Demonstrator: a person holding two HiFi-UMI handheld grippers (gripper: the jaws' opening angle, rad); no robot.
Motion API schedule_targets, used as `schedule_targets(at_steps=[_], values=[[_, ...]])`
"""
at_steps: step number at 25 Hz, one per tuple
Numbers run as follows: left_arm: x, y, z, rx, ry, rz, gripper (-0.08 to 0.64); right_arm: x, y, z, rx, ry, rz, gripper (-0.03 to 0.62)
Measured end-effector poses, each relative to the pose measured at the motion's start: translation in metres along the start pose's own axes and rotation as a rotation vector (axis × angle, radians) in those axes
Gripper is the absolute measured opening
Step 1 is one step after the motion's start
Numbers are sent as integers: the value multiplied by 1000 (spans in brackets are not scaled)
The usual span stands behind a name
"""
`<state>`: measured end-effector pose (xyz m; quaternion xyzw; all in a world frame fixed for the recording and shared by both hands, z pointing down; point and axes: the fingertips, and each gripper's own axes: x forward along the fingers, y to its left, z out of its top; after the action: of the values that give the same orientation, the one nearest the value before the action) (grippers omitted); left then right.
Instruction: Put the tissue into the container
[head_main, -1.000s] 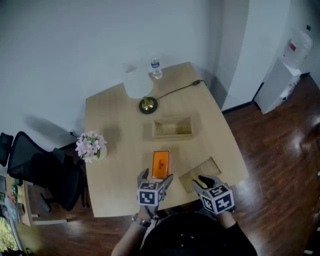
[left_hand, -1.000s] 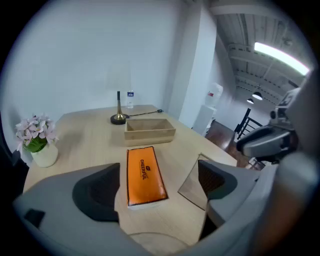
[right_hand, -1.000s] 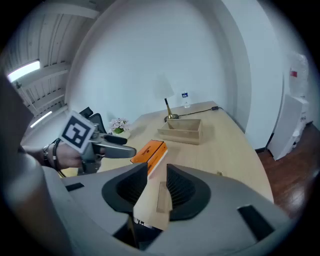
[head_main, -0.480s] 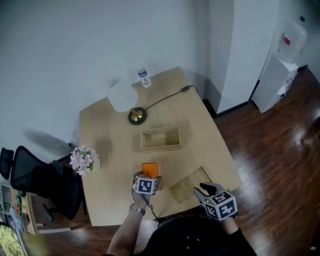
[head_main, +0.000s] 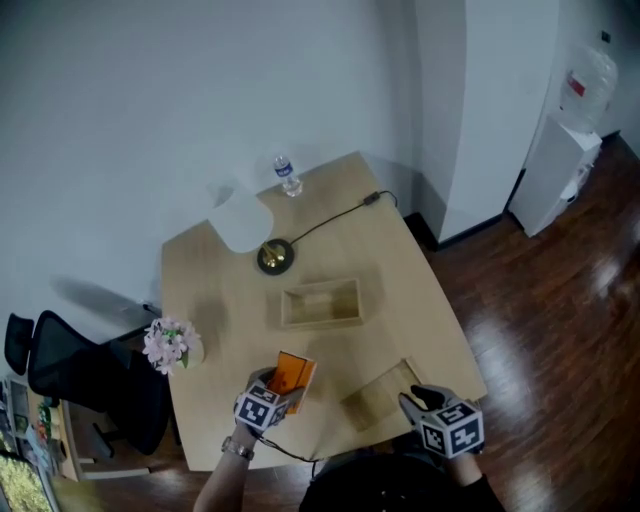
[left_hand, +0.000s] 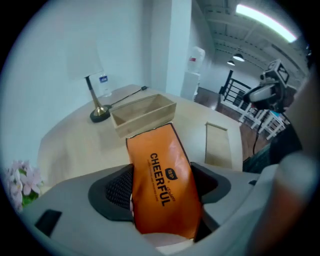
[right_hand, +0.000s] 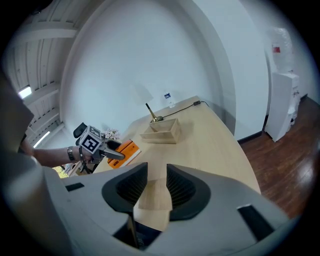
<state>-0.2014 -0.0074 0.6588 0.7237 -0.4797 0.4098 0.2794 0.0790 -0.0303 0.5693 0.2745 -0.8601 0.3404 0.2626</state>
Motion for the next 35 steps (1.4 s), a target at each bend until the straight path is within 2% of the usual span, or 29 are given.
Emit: schedule_targets(at_steps=[4,8,13,17,21,25,27,29,31,35], values=[[-32,13,47,196,-59,-78,356,5,13,-3,6,6,-19,124],[-40,29,114,444,-122,-132,353,6,16,-12,26,19,-61,124],[10,36,165,726,-103,-225,353,2,15,-9,58,-7,-124,124],[55,39,177,882,-63,-285,353,-3,14,-12,73,-8,-171,124],[72,34,192,958,-122,-342,351,-9,7,-25,115,2,-212,124],[90,38,194,1042,-112,-330,350,-10,5,-31,135,12,-230,124],[98,39,193,1034,-116,-339,350,-10,5,-32,137,12,-234,124],[103,38,192,989,-119,-364,351,-11,3,-32,141,11,-236,124],[107,37,184,970,-85,-391,362,-12,1,-31,147,8,-239,124],[112,41,175,1023,-12,-367,362,-13,0,-29,147,1,-239,124]])
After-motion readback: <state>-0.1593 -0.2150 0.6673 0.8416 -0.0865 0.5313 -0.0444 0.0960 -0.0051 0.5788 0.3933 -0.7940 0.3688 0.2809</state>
